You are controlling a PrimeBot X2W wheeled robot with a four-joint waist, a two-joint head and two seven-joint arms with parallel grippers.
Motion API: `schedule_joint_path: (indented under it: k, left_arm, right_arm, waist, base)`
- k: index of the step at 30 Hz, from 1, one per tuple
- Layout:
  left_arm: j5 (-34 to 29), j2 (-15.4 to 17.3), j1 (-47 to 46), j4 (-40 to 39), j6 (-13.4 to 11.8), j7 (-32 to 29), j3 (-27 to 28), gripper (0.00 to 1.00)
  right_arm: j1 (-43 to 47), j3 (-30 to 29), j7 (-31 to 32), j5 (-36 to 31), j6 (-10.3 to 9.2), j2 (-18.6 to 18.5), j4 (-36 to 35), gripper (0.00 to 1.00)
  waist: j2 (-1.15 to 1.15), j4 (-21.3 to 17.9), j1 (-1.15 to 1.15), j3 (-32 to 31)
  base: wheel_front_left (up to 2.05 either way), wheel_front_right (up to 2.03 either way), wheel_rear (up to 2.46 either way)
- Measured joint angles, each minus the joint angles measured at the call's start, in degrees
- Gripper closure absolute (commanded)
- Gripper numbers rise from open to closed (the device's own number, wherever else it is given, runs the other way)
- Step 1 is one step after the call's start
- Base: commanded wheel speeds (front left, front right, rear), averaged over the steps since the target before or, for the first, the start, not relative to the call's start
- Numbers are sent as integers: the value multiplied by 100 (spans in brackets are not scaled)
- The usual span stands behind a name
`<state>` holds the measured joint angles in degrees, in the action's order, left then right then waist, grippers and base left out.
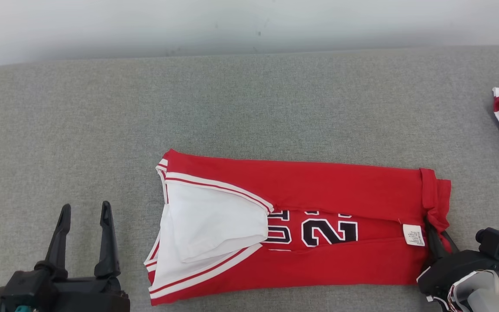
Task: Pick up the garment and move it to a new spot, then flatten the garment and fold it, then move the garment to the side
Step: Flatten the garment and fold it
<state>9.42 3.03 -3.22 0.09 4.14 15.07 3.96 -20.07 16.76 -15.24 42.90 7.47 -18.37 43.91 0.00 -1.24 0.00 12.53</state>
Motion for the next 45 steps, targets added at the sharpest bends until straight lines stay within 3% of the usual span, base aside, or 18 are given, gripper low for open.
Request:
schedule_joint_path:
  k: [5,13,19,24,32,45]
  left_arm:
    - [-1,-5,38,57,41,-1,21,0]
    - [60,-11,150,60,-46,0,-62,0]
    - [60,-11,298,47,-67,0,21,0]
    - [60,-11,354,58,-65,0,71,0]
    - [69,-12,372,65,-77,-1,30,0]
    - [121,-13,352,123,-85,-1,-103,0]
  right_arm:
    - [-8,-27,10,125,13,-123,105,100]
    - [135,-623,13,174,11,-769,133,100]
    - [277,-899,14,105,10,-848,-132,100]
    - [325,-805,12,-56,9,-634,-552,100]
    - [319,-167,81,-246,9,-169,-1362,100]
    - [179,715,515,-430,9,714,-2183,100]
  waist:
    - [0,-16,0,-105]
    - [1,-28,1,-271]
    - [1,-79,1,-415]
    - [1,-135,0,-507]
    - [1,-122,0,-573]
    - [0,213,0,-524]
  base:
    - [0,0,0]
    - [0,0,0]
    - [0,0,0]
    - [0,0,0]
    - [0,0,0]
    - [0,0,0]
